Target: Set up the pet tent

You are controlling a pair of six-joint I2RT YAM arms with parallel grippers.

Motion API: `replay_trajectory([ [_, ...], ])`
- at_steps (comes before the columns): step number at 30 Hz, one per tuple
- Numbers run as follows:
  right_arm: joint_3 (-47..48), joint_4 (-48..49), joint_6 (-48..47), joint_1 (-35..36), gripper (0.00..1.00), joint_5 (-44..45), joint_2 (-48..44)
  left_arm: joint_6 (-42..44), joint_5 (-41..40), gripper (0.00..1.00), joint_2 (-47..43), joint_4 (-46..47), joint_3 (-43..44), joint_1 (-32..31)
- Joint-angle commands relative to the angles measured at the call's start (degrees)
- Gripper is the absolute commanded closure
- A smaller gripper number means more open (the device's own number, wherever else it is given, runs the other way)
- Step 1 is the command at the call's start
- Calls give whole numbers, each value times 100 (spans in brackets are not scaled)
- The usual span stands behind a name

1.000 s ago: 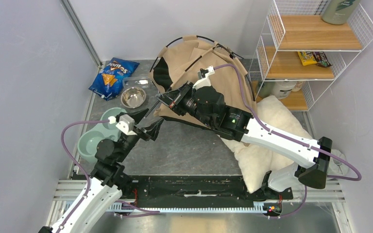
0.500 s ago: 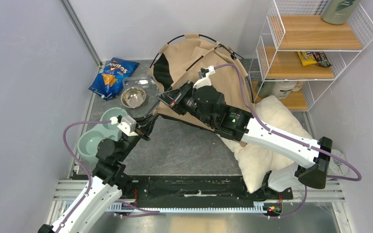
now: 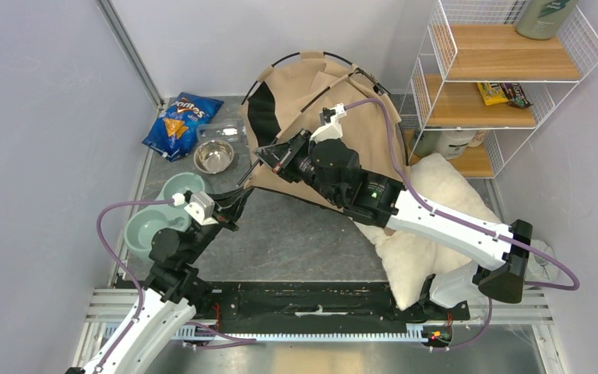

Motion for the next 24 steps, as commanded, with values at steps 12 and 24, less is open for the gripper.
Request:
replay_trajectory([
  [12,-183,504,-1792,-43,100,1635,47,17,135,98,-613,-658,241,24],
  [24,-304,360,-1952,-45,100,1642,210,133,78,98,-534,-649,328,20],
])
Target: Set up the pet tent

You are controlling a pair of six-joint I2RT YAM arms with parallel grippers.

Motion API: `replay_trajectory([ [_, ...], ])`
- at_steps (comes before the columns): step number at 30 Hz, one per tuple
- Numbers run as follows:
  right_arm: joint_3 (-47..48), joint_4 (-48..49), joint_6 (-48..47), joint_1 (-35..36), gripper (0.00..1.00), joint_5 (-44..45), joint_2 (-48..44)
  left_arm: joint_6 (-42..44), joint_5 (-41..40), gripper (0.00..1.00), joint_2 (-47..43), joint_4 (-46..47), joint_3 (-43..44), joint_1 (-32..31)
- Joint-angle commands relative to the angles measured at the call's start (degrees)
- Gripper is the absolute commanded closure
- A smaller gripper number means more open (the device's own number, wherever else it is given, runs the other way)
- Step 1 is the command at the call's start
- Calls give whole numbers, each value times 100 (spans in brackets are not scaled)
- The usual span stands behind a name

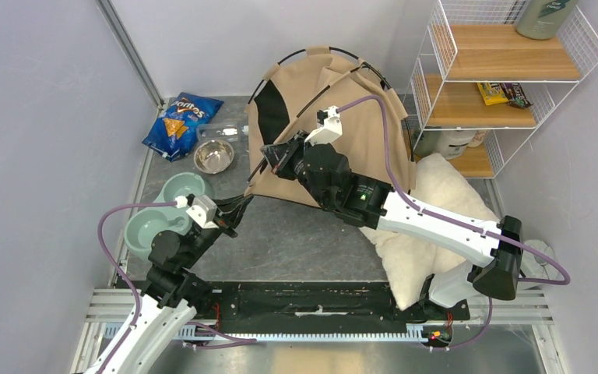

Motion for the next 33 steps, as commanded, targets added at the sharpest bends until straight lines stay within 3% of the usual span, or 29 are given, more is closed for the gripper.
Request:
replay_trajectory([
  [1,-159,23,-462,-106,100,601,-54,144,-55,98,-50,280,308,22],
  [26,-619,346,-133,-103,100,451,-593,158,-265,98,-186,177,193,27],
  [33,-449,345,-183,-98,100,470,-375,154,-149,98,-176,143,245,24],
])
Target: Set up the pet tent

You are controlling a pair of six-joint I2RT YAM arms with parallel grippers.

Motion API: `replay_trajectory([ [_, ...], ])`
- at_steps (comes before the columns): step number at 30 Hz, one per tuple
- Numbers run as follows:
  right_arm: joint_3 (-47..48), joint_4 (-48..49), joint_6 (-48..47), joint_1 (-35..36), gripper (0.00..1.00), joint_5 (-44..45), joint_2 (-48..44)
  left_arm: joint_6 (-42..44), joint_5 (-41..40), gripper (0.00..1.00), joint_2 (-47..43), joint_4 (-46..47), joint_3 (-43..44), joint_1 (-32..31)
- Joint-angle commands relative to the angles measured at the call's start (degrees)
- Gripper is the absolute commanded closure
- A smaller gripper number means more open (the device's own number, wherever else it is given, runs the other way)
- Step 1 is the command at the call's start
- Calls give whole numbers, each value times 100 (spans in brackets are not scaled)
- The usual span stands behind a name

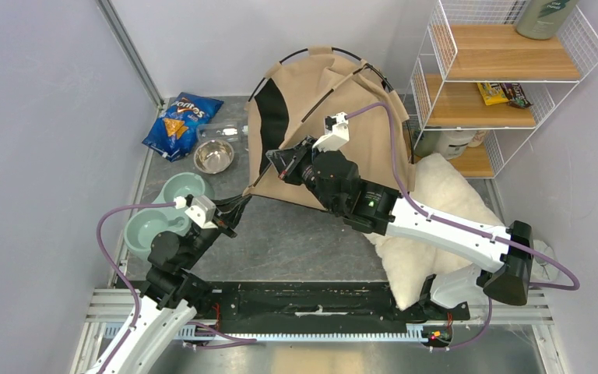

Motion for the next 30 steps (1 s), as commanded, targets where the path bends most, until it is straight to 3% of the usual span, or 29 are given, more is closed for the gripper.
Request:
replay_trajectory([
  [1,161,66,-239,-112,100,529,81,138,13,98,-70,285,242,21],
  [30,386,-197,-578,-112,100,571,648,209,-17,98,-71,257,341,21],
])
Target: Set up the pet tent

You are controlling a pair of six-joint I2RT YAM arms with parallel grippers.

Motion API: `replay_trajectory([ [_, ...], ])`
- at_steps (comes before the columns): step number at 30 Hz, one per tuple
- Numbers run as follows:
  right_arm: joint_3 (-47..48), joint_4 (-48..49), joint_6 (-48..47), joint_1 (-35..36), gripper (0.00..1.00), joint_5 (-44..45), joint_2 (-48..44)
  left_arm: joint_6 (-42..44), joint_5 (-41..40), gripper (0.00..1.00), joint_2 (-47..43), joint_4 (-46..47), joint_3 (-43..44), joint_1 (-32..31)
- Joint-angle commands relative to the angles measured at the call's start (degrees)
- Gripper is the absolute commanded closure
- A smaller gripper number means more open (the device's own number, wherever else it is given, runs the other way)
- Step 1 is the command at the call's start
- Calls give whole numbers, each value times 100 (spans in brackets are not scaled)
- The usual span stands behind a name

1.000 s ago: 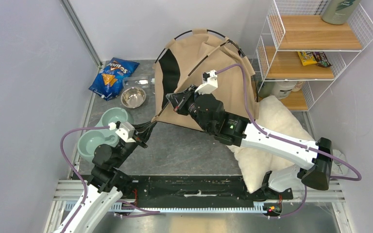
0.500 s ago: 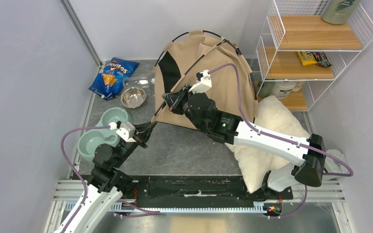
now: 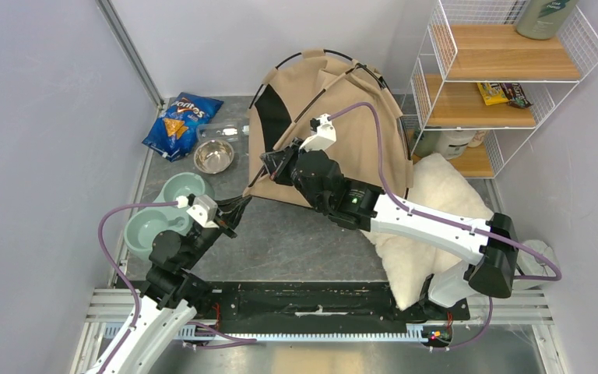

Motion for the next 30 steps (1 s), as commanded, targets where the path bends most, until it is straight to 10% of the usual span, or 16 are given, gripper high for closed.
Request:
replay_trajectory([
  [1,175,-80,-435,-110,100,298,119,185,15,98,-62,423,341,16],
  [30,390,-12,-1358,285,100,-1348,690,193,-24,98,275,-91,796,27],
])
